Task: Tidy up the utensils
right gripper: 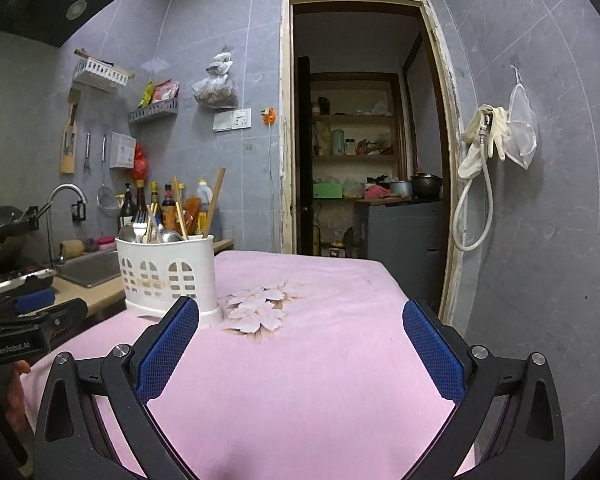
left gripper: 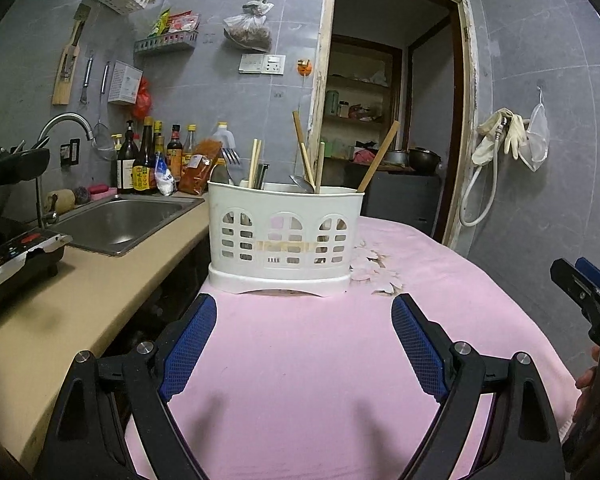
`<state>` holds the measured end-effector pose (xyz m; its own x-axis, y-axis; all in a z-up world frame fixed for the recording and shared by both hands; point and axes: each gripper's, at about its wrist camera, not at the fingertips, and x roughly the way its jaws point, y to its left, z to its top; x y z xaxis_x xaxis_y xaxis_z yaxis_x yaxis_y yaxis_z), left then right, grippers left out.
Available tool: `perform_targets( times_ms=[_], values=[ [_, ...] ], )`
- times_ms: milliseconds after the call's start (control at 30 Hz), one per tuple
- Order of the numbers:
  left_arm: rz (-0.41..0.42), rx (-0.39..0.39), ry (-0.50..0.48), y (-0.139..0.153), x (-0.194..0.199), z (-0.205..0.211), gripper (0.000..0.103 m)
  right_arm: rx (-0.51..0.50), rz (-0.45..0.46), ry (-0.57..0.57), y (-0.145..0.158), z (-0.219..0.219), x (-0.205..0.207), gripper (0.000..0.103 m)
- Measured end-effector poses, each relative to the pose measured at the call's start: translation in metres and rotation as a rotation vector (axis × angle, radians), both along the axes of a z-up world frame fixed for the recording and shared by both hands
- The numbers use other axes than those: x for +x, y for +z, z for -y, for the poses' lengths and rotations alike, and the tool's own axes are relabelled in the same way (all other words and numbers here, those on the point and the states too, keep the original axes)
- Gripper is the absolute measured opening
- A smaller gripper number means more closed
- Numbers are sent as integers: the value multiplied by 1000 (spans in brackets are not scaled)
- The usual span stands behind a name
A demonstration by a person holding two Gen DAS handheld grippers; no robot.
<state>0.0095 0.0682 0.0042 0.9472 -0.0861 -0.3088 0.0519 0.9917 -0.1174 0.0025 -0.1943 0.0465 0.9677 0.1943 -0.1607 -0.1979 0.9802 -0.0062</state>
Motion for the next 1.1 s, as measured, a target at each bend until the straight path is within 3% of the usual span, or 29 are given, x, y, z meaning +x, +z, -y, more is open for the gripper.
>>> perform_targets(
  times_ms=[1100],
  values=[
    [8, -1, 15, 3, 0, -3, 86, 12, -17, 1, -3, 5, 3, 103]
  ],
)
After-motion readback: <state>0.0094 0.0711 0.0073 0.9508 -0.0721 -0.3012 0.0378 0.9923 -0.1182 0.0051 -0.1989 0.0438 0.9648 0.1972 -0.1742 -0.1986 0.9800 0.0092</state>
